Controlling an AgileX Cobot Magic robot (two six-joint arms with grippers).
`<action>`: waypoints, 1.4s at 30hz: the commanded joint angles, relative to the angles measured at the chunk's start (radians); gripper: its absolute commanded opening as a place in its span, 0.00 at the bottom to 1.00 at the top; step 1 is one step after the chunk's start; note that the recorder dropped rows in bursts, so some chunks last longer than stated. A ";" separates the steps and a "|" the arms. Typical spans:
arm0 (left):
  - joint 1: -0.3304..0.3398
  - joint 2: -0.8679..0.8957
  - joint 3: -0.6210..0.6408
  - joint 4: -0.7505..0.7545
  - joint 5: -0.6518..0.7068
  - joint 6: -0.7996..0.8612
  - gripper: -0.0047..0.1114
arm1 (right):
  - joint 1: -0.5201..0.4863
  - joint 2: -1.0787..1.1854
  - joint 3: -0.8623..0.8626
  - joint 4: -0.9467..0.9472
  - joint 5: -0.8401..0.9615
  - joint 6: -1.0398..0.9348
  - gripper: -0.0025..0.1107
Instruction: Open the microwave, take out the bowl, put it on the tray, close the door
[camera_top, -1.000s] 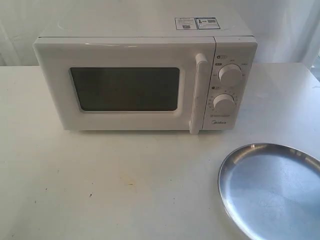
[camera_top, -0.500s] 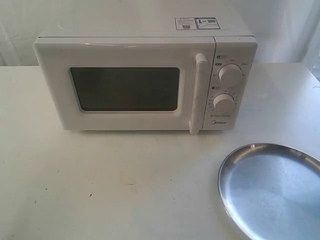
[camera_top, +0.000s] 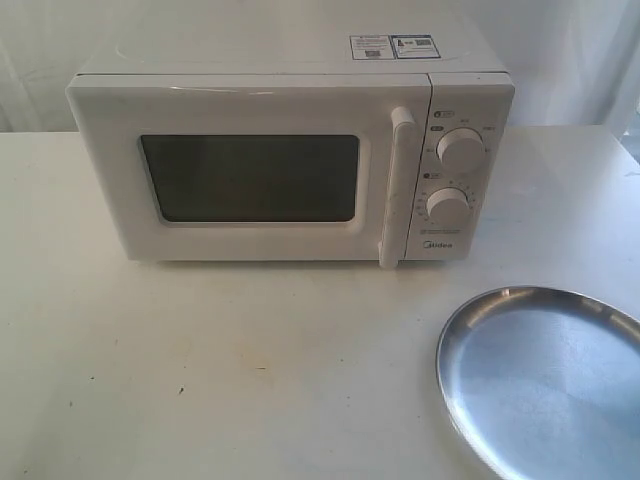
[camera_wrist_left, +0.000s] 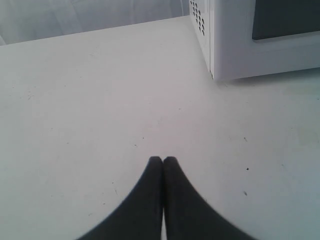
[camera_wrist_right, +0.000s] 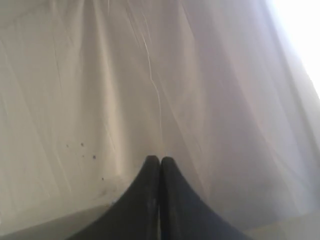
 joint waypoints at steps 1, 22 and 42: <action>-0.001 -0.002 -0.001 -0.004 -0.002 -0.006 0.04 | -0.008 -0.006 0.005 -0.002 -0.083 0.044 0.02; -0.001 -0.002 -0.001 -0.004 -0.002 -0.006 0.04 | 0.002 1.058 -0.393 -0.881 -0.621 0.200 0.02; -0.001 -0.002 -0.001 -0.004 -0.002 -0.006 0.04 | -0.009 1.712 -0.461 -0.887 -0.861 -0.260 0.03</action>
